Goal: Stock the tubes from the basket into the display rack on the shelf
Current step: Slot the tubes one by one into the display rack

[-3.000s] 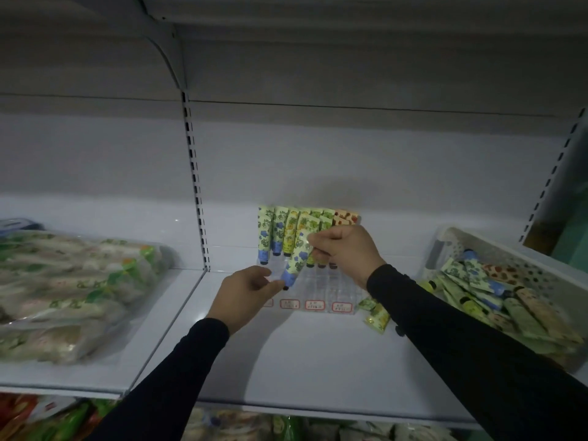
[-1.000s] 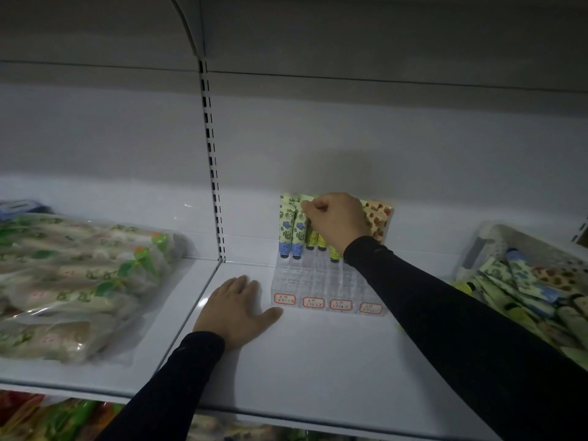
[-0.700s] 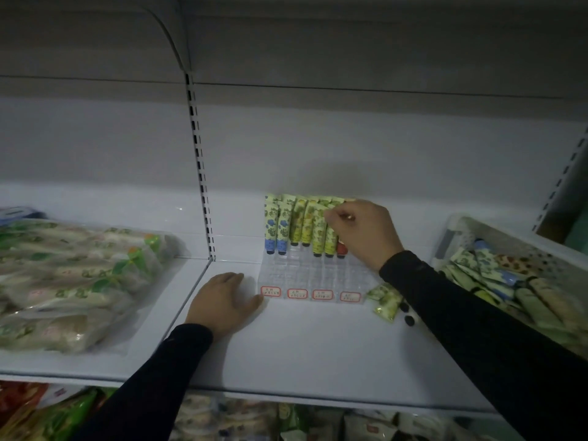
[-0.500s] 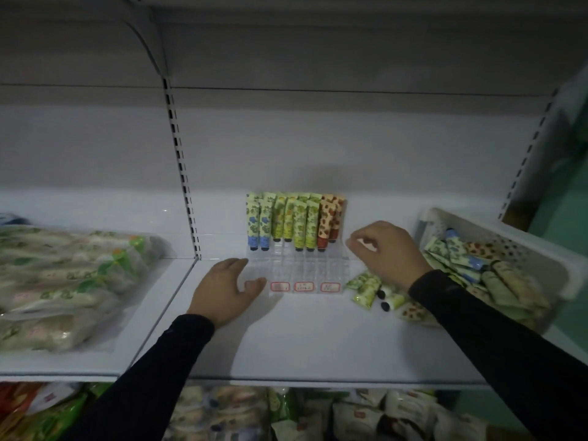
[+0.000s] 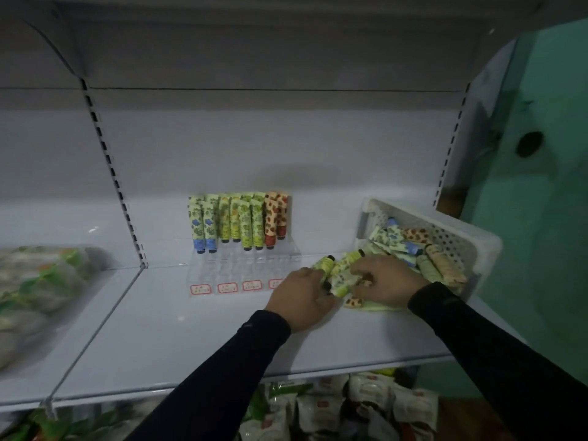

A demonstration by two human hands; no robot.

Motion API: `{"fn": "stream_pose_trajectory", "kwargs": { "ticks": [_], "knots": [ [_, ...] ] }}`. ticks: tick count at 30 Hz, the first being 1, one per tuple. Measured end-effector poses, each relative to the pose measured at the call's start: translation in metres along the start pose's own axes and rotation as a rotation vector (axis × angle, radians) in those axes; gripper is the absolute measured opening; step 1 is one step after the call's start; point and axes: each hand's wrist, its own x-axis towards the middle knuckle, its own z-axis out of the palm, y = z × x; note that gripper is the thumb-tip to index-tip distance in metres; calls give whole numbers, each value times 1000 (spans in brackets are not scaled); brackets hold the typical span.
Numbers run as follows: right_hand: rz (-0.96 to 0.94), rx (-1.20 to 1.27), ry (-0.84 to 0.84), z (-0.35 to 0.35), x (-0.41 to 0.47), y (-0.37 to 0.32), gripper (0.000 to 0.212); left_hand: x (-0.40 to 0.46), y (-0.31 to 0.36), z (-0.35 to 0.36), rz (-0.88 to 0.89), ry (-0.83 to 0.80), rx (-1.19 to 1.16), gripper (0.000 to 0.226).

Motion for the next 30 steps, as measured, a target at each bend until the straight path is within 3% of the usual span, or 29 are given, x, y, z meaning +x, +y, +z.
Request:
{"fn": "stream_pose_trajectory", "kwargs": {
  "ticks": [5,8,14,20,30],
  "knots": [
    [-46,-28,-188,4,-5,15,78,21,7,31,16,18,51,49],
    [-71,-57,-188,7,-5,23,85,24,12,39,35,57,78,50],
    [-144,-84,-102,9,-4,23,54,34,17,39,-34,43,140,44],
    [-183,-107,-49,16,-4,26,45,46,24,36,-128,-45,230,55],
    [-297,-133,40,18,-1,20,26,28,36,10,-183,-100,184,70]
  ]
}}
